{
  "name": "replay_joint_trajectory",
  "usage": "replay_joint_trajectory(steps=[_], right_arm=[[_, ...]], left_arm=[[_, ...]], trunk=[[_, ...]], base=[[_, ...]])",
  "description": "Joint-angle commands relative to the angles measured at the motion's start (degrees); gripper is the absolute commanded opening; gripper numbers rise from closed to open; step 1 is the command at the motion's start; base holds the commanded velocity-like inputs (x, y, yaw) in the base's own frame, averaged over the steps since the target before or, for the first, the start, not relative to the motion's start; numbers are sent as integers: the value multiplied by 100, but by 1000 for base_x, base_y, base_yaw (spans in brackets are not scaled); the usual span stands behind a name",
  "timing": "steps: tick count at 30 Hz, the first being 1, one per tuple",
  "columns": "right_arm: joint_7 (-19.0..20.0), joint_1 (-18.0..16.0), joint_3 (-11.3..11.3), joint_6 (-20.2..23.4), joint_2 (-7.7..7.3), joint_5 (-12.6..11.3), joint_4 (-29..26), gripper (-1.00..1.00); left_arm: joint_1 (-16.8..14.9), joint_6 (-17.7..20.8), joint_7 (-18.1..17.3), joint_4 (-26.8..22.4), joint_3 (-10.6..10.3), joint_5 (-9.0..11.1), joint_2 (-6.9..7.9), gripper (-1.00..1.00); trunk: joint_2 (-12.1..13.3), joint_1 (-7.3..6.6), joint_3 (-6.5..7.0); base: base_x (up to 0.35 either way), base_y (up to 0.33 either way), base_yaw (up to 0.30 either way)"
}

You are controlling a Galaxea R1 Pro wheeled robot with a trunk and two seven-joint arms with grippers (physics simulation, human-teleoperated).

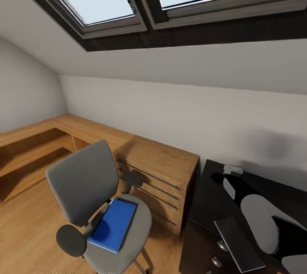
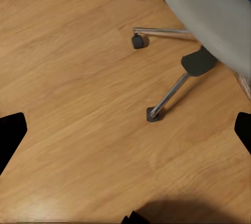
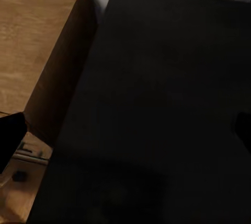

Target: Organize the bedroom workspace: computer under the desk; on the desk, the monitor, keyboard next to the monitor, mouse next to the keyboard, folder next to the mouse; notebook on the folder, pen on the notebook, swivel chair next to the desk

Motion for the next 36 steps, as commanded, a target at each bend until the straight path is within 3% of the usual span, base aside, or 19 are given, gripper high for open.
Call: replay_joint_trajectory(steps=[1,7,24,29,36], right_arm=[[1,8,-36,14,17,64,-9,100],[-13,79,-33,-91,192,115,17,100],[-15,122,-32,-132,345,225,115,100],[-24,124,-24,-692,381,232,417,100],[-24,124,-27,-740,454,239,487,100]], left_arm=[[-6,-5,48,3,-49,7,0,100],[-6,1,48,1,-49,7,9,100],[-6,87,48,2,-49,7,7,100],[-6,89,48,1,-49,7,7,100],[-6,89,48,0,-49,7,13,100]], trunk=[[32,-20,3],[272,-152,80],[954,-526,269],[954,-526,230],[954,-526,174]], base=[[0,0,244],[0,0,228],[0,0,178],[0,0,130],[0,0,125]])
